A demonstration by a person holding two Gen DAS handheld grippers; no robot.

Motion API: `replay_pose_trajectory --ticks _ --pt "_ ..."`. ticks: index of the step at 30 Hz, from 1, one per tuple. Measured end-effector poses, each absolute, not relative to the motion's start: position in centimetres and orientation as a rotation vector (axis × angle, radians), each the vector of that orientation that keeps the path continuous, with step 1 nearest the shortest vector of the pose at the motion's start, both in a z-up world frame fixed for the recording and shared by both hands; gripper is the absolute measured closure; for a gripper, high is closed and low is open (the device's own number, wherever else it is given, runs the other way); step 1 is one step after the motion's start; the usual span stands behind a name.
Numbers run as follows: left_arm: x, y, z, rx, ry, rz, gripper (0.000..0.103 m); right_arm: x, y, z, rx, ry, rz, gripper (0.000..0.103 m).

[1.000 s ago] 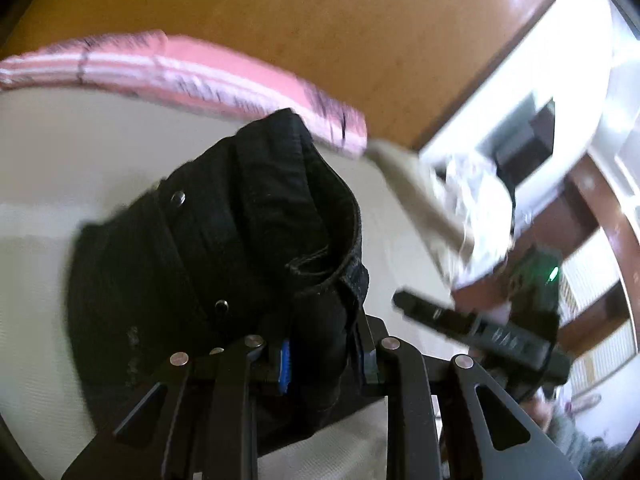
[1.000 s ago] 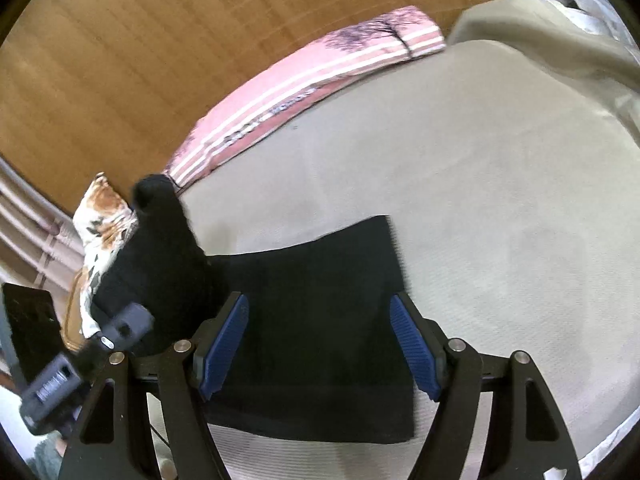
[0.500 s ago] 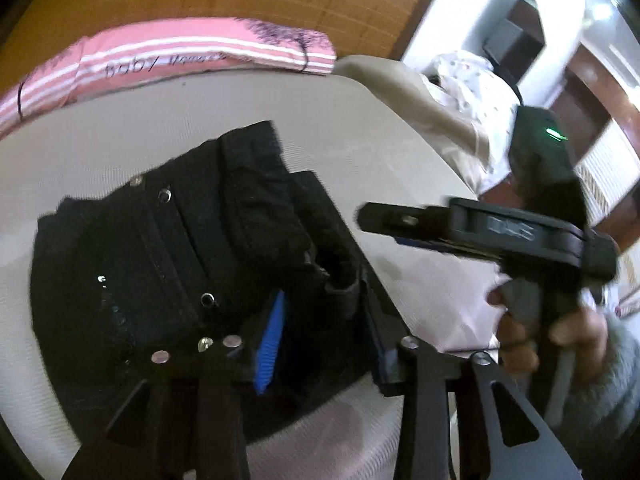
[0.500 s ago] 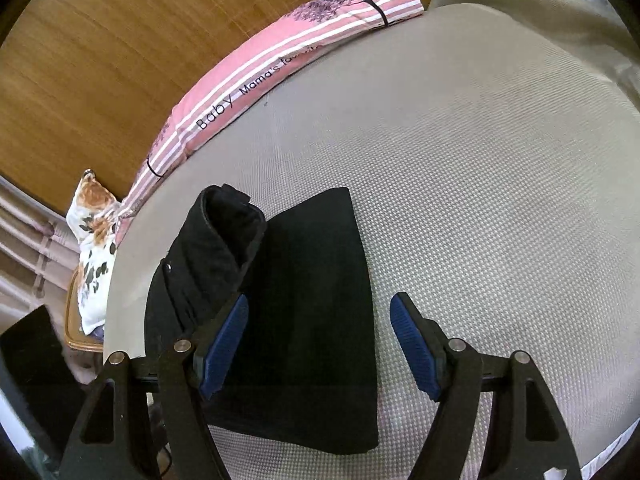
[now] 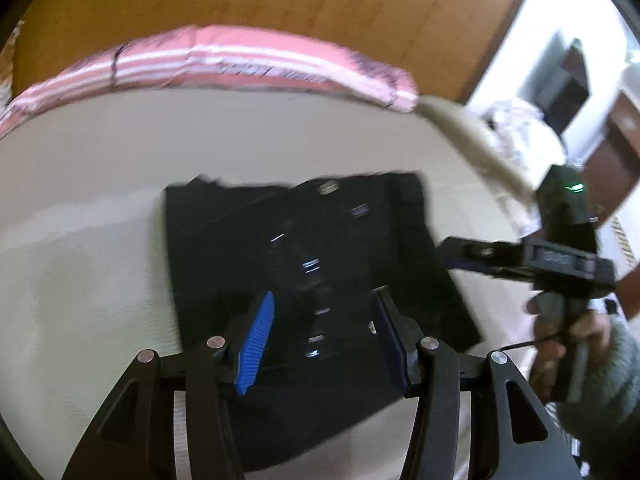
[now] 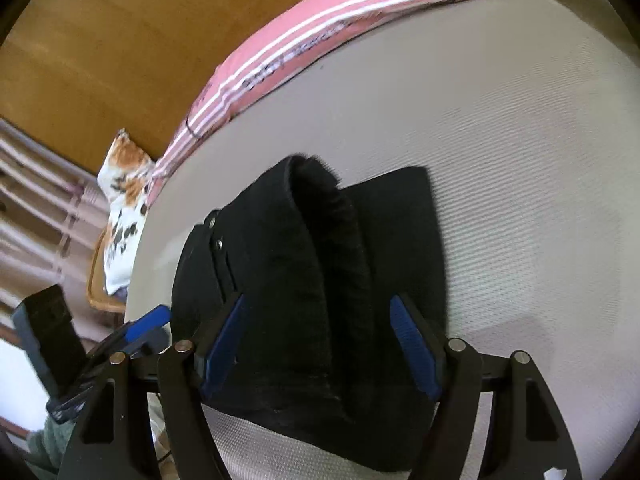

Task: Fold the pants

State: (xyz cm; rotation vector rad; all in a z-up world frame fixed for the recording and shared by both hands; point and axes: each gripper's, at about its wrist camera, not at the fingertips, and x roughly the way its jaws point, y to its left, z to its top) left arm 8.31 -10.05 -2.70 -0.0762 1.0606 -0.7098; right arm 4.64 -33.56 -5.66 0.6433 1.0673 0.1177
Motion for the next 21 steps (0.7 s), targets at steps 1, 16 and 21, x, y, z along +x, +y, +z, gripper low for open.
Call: replay_pose_trajectory --ticks 1,16,21 --pt "8.4 -10.0 -3.2 -0.078 1.071 -0.704 0.051 4.9 -33.2 -5.9 0.645 1.074 0.129 0.043" --pt "8.3 -9.8 -2.4 -0.072 1.037 -0.736 0.05 2.7 -31.7 -3.7 0.537 1.014 0.114 0.096" --pt "8.7 -10.0 -4.2 -0.034 1.105 -0.723 0.049 2.5 -32.1 -6.9 0.56 1.106 0.072 0.089"
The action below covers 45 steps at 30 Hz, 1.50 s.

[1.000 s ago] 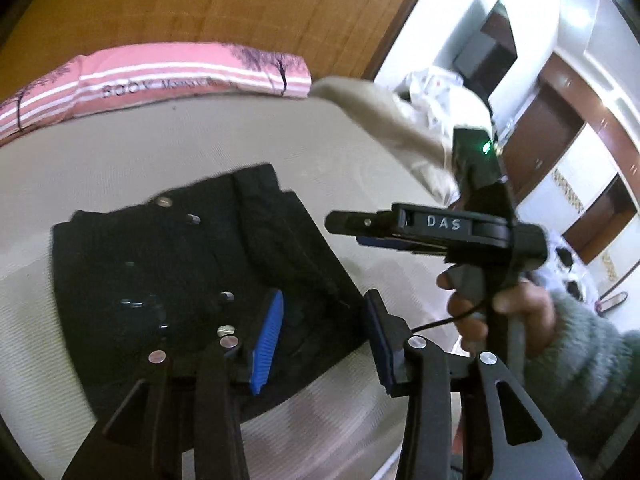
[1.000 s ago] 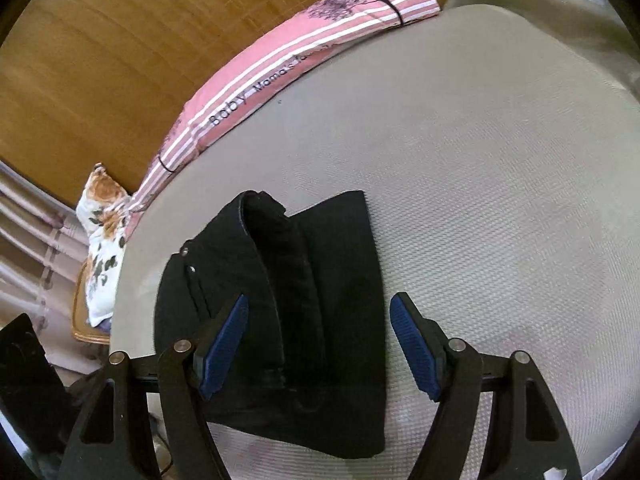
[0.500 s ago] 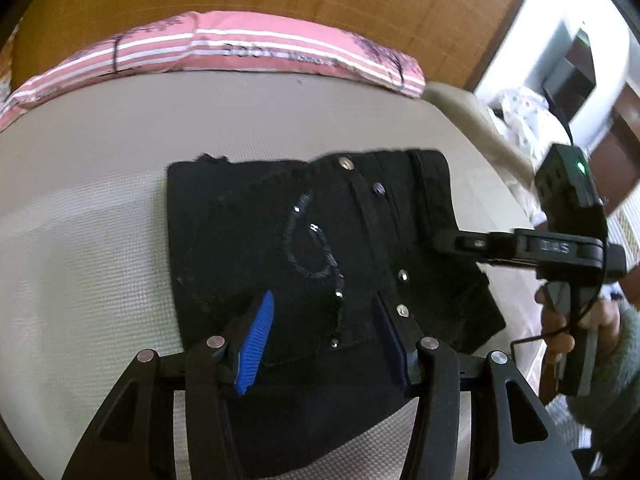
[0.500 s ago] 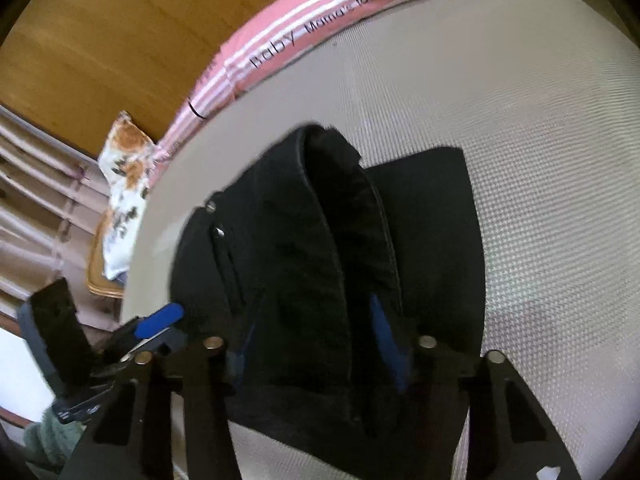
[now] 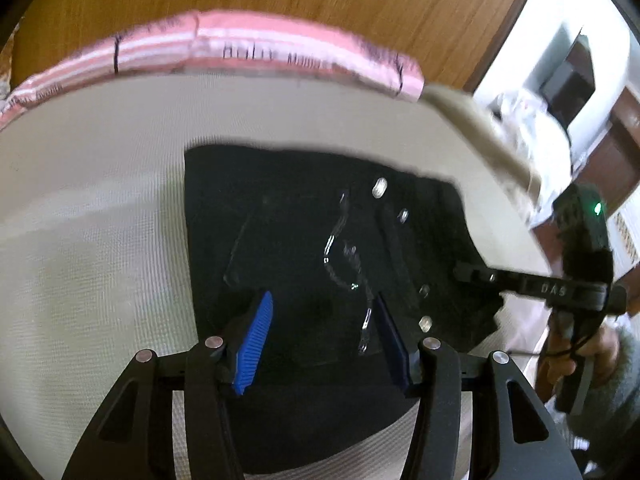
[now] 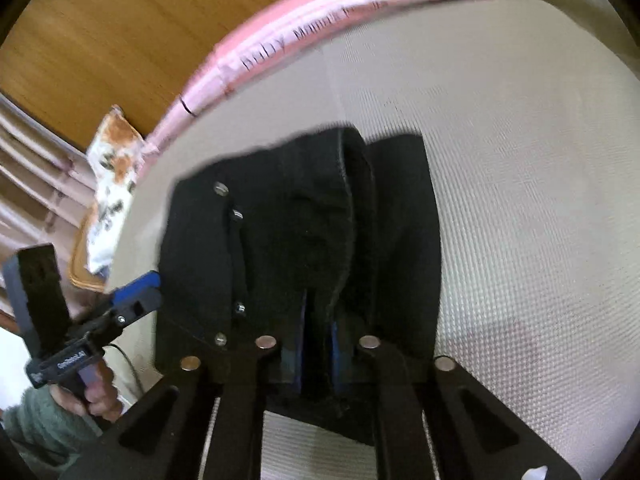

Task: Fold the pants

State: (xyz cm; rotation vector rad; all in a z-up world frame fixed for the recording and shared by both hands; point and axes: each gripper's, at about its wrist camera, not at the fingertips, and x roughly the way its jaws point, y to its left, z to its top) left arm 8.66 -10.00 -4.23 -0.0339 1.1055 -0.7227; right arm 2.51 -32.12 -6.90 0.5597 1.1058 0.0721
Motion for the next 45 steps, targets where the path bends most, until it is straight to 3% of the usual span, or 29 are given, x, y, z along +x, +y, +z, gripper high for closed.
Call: replay_pose_trajectory --ticks 3,5,8,19,23,29,38,39,41,45 --pt "8.3 -10.7 -5.8 0.034 1.138 -0.697 0.049 3.0 -32.0 -6.7 0.543 1.12 0.059 0.073" --pt "8.1 -10.9 -5.8 0.054 1.121 -0.697 0.049 2.9 -32.5 -6.0 0.534 1.109 0.053 0.056" --pt "8.4 -10.4 -5.5 0.002 1.131 -0.706 0.049 2.4 -33.8 -5.6 0.536 1.095 0.063 0.044" --pt "9.4 -9.1 -6.3 -0.026 1.138 -0.66 0.048 4.8 -35.9 -8.1 0.671 1.074 0.199 0.044" --pt "9.0 -9.8 -6.5 0.024 1.12 -0.667 0.042 6.4 -35.1 -8.5 0.644 1.071 0.258 0.045" --pt "8.9 -10.1 -6.6 0.039 1.11 -0.656 0.041 8.4 -35.4 -9.1 0.629 1.002 0.328 0.043" --pt "9.0 -10.3 -6.6 0.038 1.109 -0.653 0.036 5.3 -36.1 -9.8 0.766 1.036 0.443 0.043" --pt "9.0 -10.4 -6.6 0.041 1.107 -0.653 0.035 5.1 -36.1 -9.9 0.782 1.036 0.443 0.045" --pt "8.9 -10.5 -6.6 0.046 1.105 -0.652 0.034 5.0 -36.6 -10.5 0.854 1.035 0.404 0.061" --pt "8.8 -10.8 -6.6 0.061 1.103 -0.644 0.033 5.8 -37.0 -11.3 0.971 1.051 0.328 0.081"
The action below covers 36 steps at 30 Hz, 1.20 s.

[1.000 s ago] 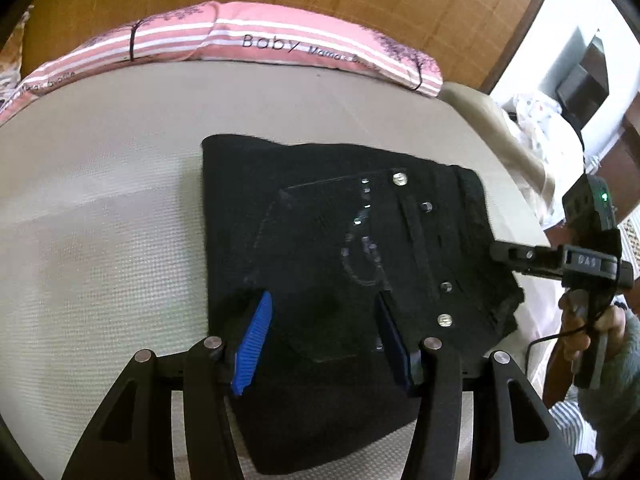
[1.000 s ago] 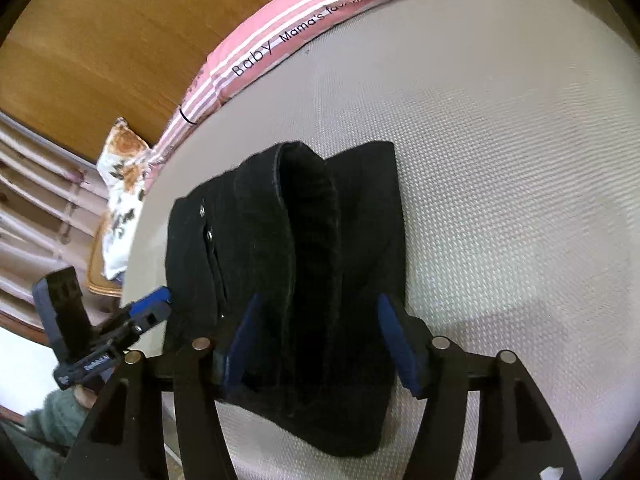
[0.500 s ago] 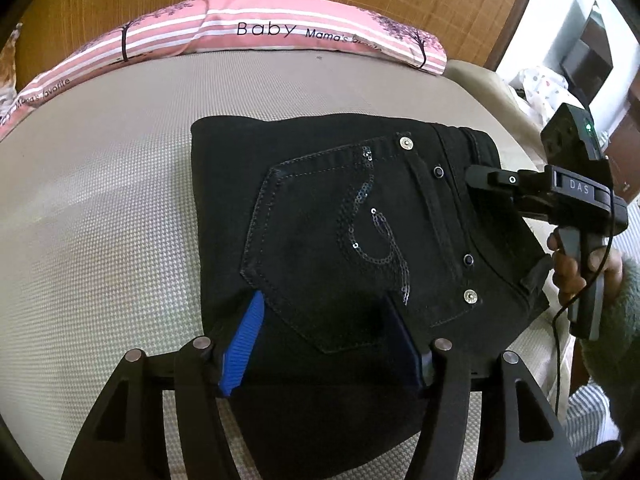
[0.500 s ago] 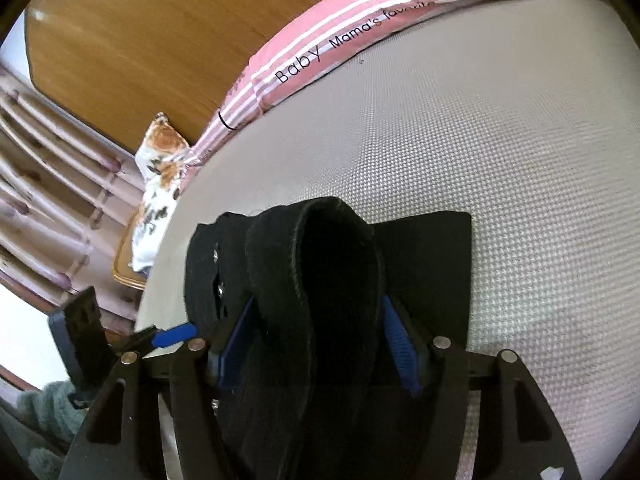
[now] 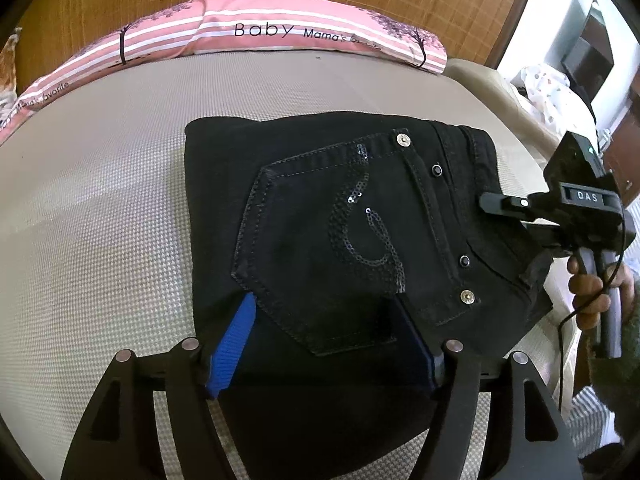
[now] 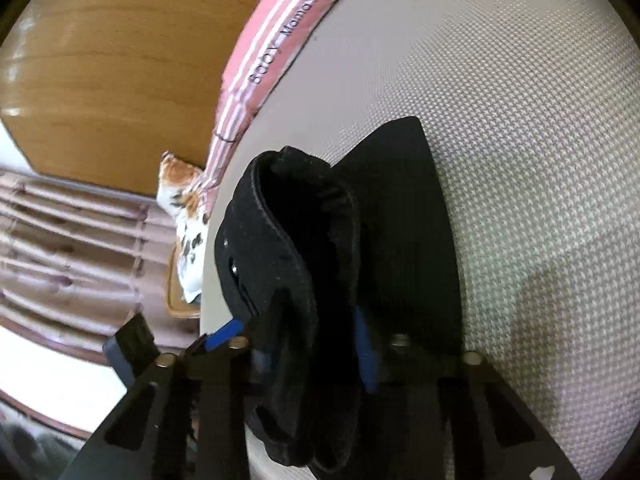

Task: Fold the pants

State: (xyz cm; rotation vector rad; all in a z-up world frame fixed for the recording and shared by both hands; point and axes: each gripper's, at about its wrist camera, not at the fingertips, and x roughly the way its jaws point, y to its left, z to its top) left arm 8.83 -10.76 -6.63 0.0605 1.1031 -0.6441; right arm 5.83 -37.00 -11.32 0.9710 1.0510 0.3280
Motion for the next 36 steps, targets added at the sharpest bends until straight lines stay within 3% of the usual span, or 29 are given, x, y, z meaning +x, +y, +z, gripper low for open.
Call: replay_pose_trajectory --ticks 1,11,19,21,29,36 --pt "8.9 -10.8 -6.6 0.064 1.105 -0.643 0.033 5.9 -36.5 -10.8 0.949 1.05 0.322 0.09" --pt "8.6 -10.9 -2.8 0.027 1.009 -0.658 0.033 4.4 -35.2 -3.6 0.805 0.952 0.203 0.093" --pt "8.3 -13.2 -4.6 0.095 1.06 -0.718 0.033 3.0 -37.1 -7.2 0.783 1.03 0.044 0.093" --pt "8.2 -13.4 -5.6 0.124 1.078 -0.726 0.033 2.7 -37.1 -7.6 0.751 1.024 0.026 0.091" --pt "7.2 -13.8 -6.0 0.18 1.061 -0.699 0.033 1.9 -35.1 -6.0 0.548 1.055 -0.055 0.063" --pt "5.0 -12.8 -4.9 0.234 1.027 -0.609 0.033 -1.6 -33.8 -4.9 0.532 1.055 -0.085 0.058"
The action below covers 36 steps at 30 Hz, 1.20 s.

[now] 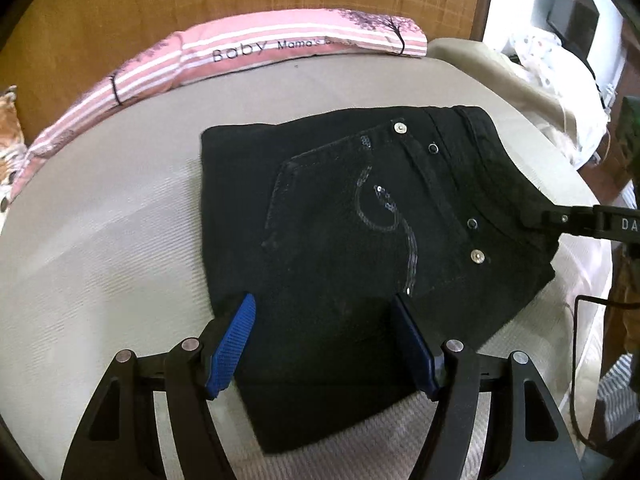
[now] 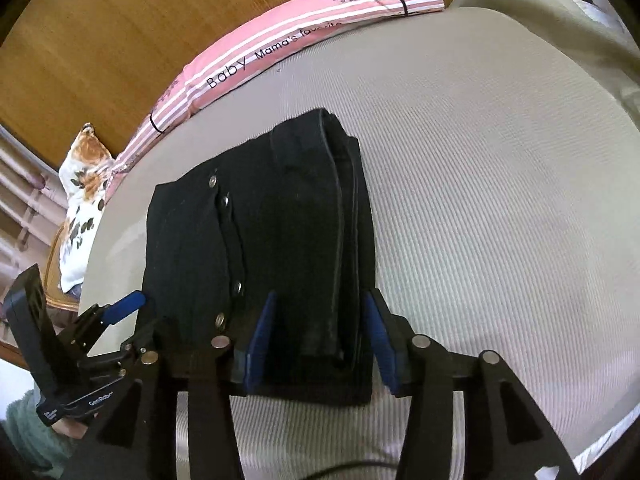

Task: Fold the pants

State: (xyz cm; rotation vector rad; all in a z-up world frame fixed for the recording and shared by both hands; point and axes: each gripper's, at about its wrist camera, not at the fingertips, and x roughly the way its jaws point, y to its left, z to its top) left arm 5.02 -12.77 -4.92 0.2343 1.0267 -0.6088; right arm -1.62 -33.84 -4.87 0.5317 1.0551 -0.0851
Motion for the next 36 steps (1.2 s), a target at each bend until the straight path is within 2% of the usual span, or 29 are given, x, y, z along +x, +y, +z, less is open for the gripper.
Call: replay_pose_trajectory --ticks 4,24,36 --pt "4.4 -11.7 -4.6 0.229 1.035 -0.55 0.033 -2.1 -33.3 -4.9 0.518 1.062 -0.124 0.054" --pt "4.8 -10.0 -6.2 0.167 1.104 -0.486 0.029 -2.3 -33.3 -6.4 0.508 1.082 -0.168 0.05" --pt "6.5 -7.3 -4.6 0.024 1.101 -0.513 0.029 -2.0 -34.5 -6.8 0.567 1.104 -0.111 0.044"
